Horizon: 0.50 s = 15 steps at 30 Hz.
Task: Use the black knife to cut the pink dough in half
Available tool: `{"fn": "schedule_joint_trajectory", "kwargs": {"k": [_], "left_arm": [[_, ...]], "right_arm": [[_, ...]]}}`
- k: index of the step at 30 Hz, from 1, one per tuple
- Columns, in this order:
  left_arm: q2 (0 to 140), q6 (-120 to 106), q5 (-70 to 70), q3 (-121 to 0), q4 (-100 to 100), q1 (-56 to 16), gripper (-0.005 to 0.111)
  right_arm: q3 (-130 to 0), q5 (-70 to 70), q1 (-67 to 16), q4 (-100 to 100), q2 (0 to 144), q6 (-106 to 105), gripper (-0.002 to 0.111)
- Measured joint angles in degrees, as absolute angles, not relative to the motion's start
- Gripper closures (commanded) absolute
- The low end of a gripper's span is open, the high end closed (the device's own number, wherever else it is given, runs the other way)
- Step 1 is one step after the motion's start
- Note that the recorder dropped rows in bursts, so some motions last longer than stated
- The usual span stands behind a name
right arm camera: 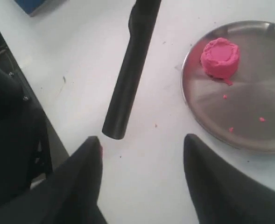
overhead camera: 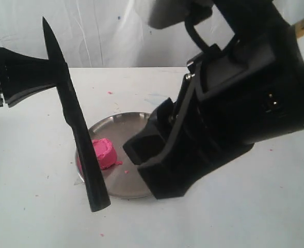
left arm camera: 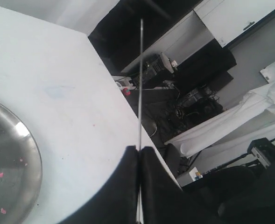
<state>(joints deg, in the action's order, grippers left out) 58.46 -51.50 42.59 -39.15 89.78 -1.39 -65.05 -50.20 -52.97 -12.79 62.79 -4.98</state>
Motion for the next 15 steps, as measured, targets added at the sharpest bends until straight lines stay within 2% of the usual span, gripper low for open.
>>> {"fn": "schedule_joint_trajectory", "kwargs": {"k": [9,15], "left_arm": [[58.93,-52.49,43.85,-39.15,87.67,-1.39,0.107],[58.93,-52.49,45.67,-39.15,81.13,-1.39,0.107]], "right_arm": [[-57.49,-44.08,-52.2,-13.18,64.99,-12.16,0.053],[-56.07,-43.82,-38.69,-5.39,65.21,-16.86,0.053]]}}
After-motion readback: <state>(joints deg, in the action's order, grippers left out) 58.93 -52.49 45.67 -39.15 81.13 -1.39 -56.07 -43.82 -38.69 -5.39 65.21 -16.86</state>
